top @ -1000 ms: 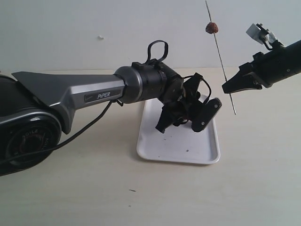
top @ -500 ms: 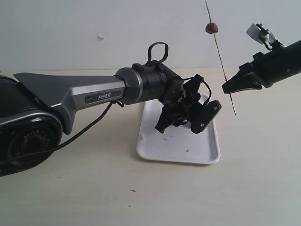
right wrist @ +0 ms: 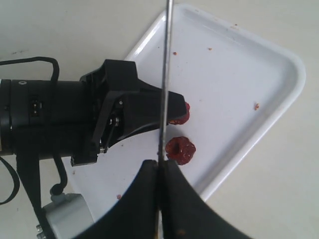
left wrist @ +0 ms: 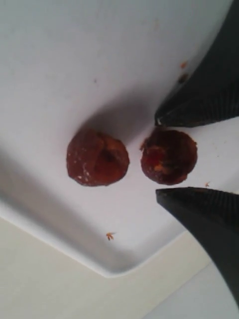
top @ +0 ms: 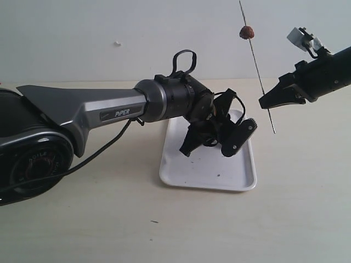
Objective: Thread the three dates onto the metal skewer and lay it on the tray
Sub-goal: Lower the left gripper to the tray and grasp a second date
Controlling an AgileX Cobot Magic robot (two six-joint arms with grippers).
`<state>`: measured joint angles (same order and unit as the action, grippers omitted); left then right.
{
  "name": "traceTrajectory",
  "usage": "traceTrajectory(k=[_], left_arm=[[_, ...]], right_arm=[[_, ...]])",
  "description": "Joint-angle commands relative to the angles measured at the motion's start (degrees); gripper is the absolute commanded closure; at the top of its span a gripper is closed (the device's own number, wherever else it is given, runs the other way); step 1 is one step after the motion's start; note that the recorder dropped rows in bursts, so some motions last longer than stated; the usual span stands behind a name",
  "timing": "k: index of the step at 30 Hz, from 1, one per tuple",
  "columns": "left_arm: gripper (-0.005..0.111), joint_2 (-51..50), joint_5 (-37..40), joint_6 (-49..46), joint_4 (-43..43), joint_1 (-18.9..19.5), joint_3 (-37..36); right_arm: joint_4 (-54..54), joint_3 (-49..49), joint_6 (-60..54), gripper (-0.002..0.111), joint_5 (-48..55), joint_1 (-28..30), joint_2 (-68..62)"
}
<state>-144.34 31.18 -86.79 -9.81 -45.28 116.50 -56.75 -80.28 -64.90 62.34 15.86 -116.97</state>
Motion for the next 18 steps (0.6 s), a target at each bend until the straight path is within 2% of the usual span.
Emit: traceTrajectory(k=[1, 14, 18], left_arm=[[0.069, -0.37, 0.3, 0.26, 0.25, 0.03, 0.26], [0.07, -0.37, 0.3, 0.26, 0.25, 0.03, 0.26], [0.078, -0.37, 0.3, 0.26, 0.25, 0.03, 0.26]], right_arm=[[-0.25, -0.13, -0.89, 0.108, 0.3, 0.24, 0.66], [-0.25, -0.13, -1.01, 0.108, 0.3, 0.24, 0.66], [-0.25, -0.13, -1.01, 0.108, 0.3, 0.24, 0.66]])
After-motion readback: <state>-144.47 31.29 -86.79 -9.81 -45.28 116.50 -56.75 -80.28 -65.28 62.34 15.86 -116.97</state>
